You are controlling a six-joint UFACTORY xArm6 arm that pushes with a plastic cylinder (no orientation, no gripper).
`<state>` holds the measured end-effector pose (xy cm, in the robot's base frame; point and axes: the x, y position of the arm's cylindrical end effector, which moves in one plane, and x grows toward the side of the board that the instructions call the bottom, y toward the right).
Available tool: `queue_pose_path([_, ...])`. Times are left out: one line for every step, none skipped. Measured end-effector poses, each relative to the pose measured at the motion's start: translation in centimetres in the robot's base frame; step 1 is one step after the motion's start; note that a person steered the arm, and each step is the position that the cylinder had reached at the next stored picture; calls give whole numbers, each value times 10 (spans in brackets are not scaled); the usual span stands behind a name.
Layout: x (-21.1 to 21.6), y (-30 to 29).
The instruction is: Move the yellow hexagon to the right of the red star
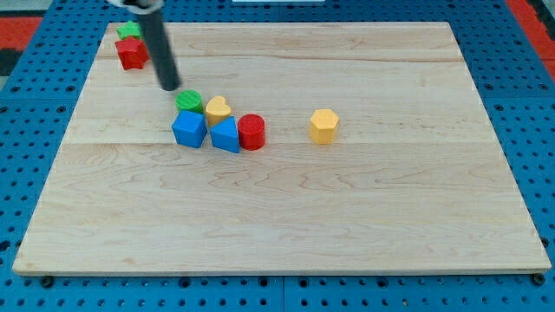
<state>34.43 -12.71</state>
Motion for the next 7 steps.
queue_pose_path([3, 94])
queue_pose_path([23, 180])
queue_pose_path([52, 224])
queue_pose_path([100, 227])
queue_pose_path([66, 187])
queue_pose_path([39, 169])
queue_pose_path([37, 154])
